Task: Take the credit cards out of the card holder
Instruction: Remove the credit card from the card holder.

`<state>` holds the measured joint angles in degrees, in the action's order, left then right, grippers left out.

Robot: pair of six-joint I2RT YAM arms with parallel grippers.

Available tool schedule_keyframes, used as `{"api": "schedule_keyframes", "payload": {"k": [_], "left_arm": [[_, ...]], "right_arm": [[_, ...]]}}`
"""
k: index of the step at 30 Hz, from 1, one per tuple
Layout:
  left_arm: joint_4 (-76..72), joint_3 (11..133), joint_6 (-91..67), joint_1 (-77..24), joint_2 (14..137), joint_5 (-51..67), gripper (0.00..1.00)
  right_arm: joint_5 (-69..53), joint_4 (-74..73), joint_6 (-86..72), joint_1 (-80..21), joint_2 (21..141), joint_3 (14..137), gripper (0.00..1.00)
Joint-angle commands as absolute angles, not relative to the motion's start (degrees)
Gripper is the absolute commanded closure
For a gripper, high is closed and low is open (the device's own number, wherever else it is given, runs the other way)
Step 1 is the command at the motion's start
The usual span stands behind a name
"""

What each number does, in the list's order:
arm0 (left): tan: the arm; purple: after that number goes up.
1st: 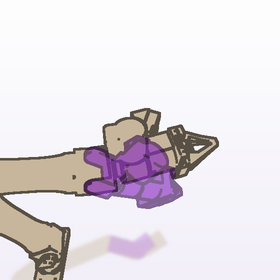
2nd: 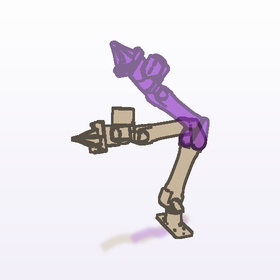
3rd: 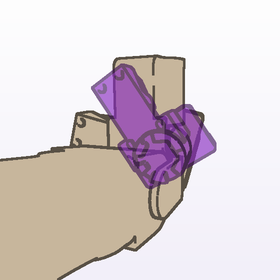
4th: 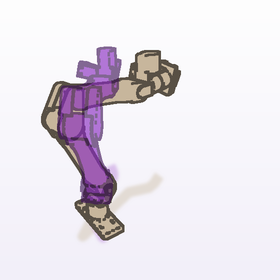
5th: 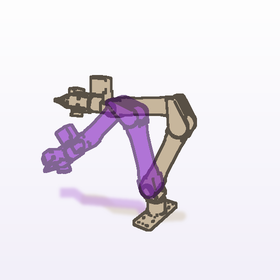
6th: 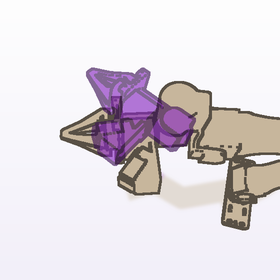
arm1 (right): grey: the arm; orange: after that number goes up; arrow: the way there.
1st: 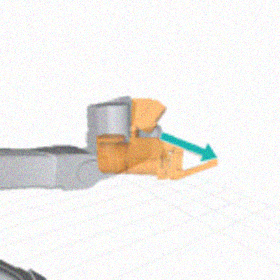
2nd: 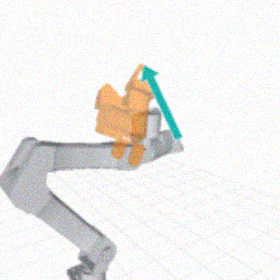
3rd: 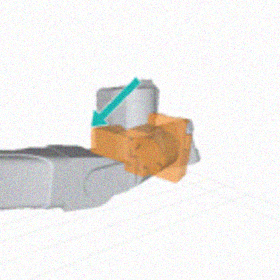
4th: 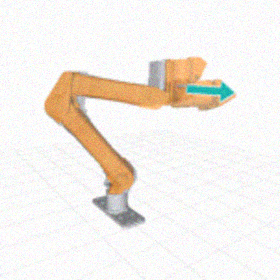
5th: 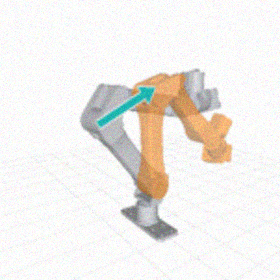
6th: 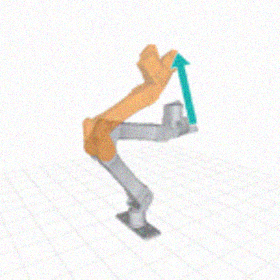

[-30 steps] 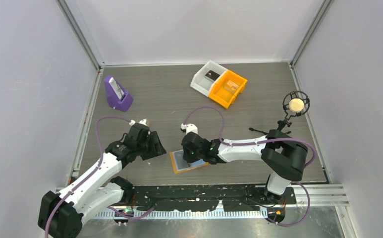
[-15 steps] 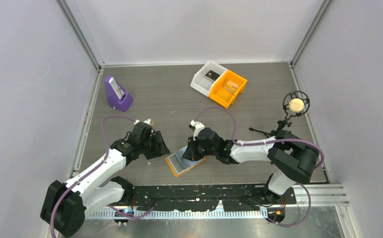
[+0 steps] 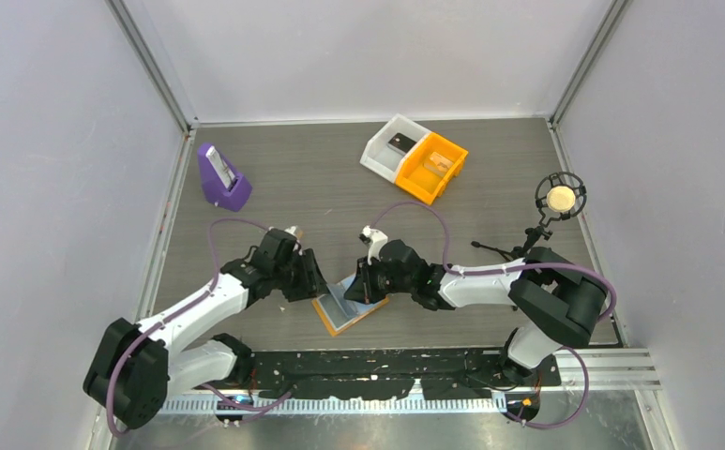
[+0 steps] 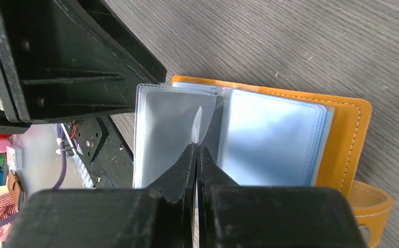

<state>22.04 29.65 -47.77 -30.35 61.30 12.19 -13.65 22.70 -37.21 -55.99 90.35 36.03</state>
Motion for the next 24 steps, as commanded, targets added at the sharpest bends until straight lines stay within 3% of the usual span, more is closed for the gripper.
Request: {"api": "schedule_keyframes", "payload": {"k": [1,7,12,24], "left_arm": [[19.07,31.81,-48.54,-31.87,63.09,14.82,0.53],[17.58,32.56,-49.79,-34.3,65.21,14.91,0.53],[16.0,33.91,-50.45,-35.26,67.11,14.8,0.53],[14.11,37.2,-50.1,-35.84,72.13,13.85,0.53]], "right_arm": [[-14.3,25.66,-37.94,-55.72,88.71,36.6,0.94],[-12.93,20.97,-37.77,-55.72,88.27,38.16,0.78],[-8.42,12.44,-36.04,-55.5,84.18,38.93,0.58],[-2.07,-1.71,-31.73,-54.58,72.92,41.44,0.57]]}}
